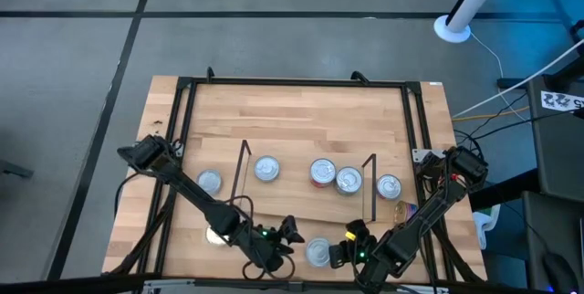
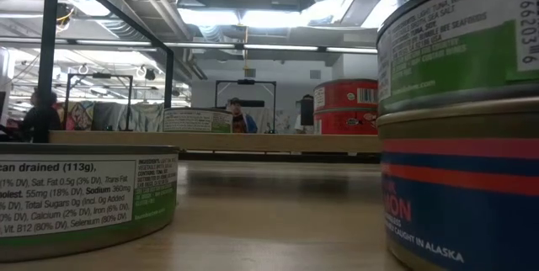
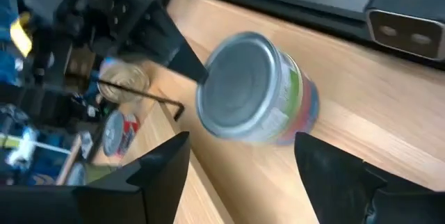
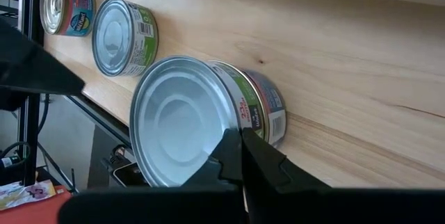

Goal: Stack canned seafood by type on shelf
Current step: Stack the green white tuna on top of the green white tuna can on the shelf

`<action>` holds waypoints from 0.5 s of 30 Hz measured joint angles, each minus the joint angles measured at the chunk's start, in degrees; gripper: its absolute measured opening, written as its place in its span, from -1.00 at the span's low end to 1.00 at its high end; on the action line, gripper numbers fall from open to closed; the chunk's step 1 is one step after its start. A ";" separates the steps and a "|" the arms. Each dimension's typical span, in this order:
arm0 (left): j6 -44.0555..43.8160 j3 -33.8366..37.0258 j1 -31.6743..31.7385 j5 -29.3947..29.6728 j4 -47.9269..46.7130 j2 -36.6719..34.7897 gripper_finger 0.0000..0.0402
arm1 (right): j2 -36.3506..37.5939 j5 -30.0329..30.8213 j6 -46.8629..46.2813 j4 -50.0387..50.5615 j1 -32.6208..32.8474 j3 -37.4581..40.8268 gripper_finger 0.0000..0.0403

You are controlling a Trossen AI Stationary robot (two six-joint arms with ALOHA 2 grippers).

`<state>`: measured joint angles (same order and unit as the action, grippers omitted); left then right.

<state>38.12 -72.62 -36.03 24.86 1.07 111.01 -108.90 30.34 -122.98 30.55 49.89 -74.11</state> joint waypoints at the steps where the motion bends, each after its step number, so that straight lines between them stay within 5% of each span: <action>1: 1.30 0.00 0.12 -0.03 0.75 0.47 0.29 | 0.00 -0.06 0.00 0.09 0.00 0.00 -0.99; 15: 12.64 0.02 1.43 0.30 7.49 6.68 0.31 | 0.00 -0.21 -0.17 1.00 -0.04 -0.02 -0.99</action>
<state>50.76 -72.60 -34.59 25.17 8.56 117.69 -108.90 30.13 -123.15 31.55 49.84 -74.13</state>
